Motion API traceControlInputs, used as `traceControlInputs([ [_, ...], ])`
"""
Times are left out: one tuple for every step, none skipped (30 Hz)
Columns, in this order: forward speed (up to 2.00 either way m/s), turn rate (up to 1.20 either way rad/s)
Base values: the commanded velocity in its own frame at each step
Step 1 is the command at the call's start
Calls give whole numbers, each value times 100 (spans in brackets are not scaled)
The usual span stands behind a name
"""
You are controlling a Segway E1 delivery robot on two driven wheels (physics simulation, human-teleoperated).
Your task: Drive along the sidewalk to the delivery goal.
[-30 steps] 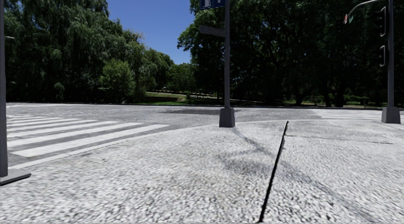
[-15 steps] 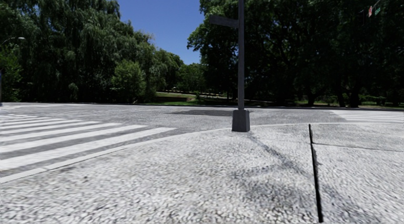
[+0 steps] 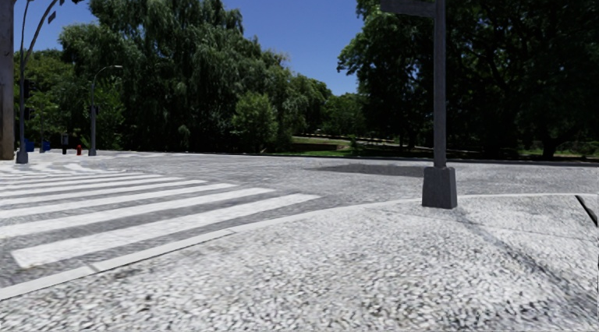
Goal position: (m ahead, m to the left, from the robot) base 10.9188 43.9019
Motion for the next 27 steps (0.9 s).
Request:
traceControlInputs([
  [129, 59],
  [129, 58],
  [129, 58],
  [129, 55],
  [129, 53],
  [129, 53],
  [129, 53],
  [129, 53],
  [129, 55],
  [129, 57],
  [129, 57],
  [129, 58],
  [129, 58],
  [129, 58],
  [129, 58],
  [129, 57],
  [128, 47],
  [128, 44],
  [128, 44],
  [128, 43],
  [127, 43],
  [127, 43],
  [131, 42],
  [135, 35],
  [139, 29],
  [139, 29],
  [146, 23],
])
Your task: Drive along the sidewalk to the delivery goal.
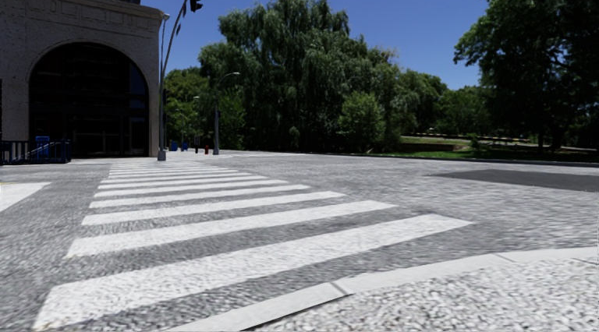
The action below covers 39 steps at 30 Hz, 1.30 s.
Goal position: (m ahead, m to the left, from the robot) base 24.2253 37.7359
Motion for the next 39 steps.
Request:
traceControlInputs([
  [150, 20],
  [150, 20],
  [154, 18],
  [157, 16],
  [162, 13],
  [162, 13],
  [164, 12],
  [166, 10],
  [166, 10],
  [171, 9],
  [182, 9],
  [200, 9],
  [200, 9],
  [200, 9],
  [200, 9],
  [200, 9],
  [200, 9],
  [200, 9],
  [200, 9],
  [200, 9],
  [200, 9],
  [200, 9],
  [200, 13],
  [200, 13],
  [200, 25],
  [200, 43],
  [200, 53],
  [200, 53],
  [200, 56],
  [200, 57],
  [200, 57],
  [200, 57],
  [200, 58],
  [200, 58],
  [200, 58],
  [200, 58],
  [200, 58],
  [200, 58],
  [200, 58],
])
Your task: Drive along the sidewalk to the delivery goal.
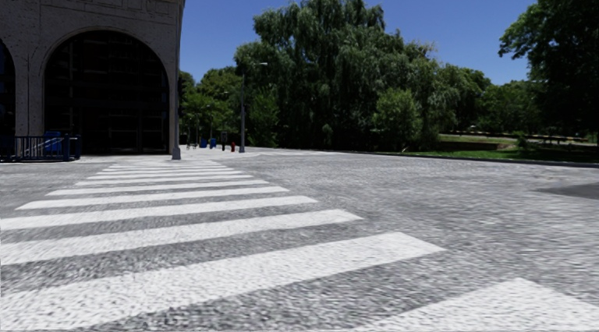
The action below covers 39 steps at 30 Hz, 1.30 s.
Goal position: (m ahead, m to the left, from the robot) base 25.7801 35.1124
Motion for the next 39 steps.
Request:
traceControlInputs([
  [200, 58],
  [200, 67],
  [200, 67],
  [200, 71],
  [200, 72],
  [200, 72],
  [200, 72],
  [200, 72],
  [200, 72],
  [200, 72],
  [200, 72],
  [200, 72],
  [200, 72],
  [200, 72],
  [200, 72],
  [200, 72],
  [200, 72],
  [200, 72],
  [200, 72],
  [200, 55],
  [200, 0],
  [200, 0],
  [200, 0],
  [200, 0],
  [200, 0],
  [200, 0],
  [200, 0],
  [200, 0],
  [200, 0],
  [200, 0],
  [200, 0],
  [200, 0],
  [200, 0],
  [200, 0],
  [200, 0],
  [200, 0],
  [200, 0],
  [200, 0],
  [200, 0],
])
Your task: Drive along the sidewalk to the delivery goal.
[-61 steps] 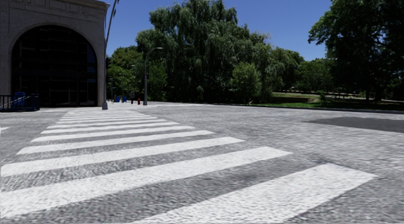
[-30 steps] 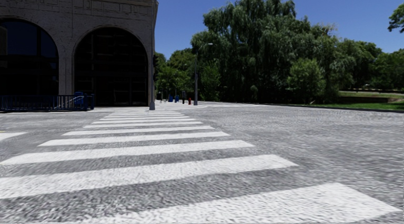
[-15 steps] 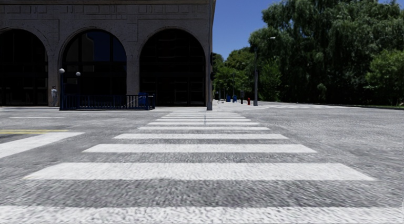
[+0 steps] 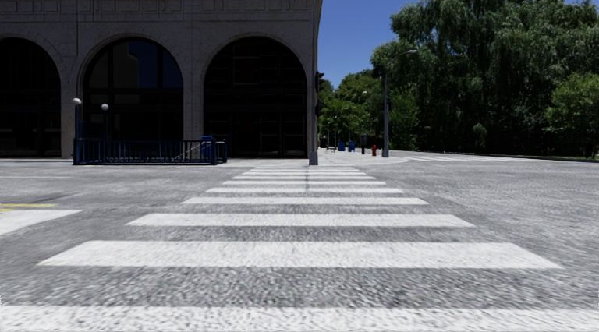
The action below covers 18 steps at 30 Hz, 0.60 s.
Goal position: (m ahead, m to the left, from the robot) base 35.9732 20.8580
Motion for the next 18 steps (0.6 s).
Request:
traceControlInputs([
  [200, 0],
  [200, 0],
  [200, 0],
  [200, 0],
  [200, 0],
  [200, 0],
  [200, 0],
  [200, 0],
  [200, 0],
  [200, 0],
  [200, 0],
  [200, 0],
  [200, 0],
  [200, 0],
  [200, 0],
  [200, 0],
  [200, 0],
  [200, 0],
])
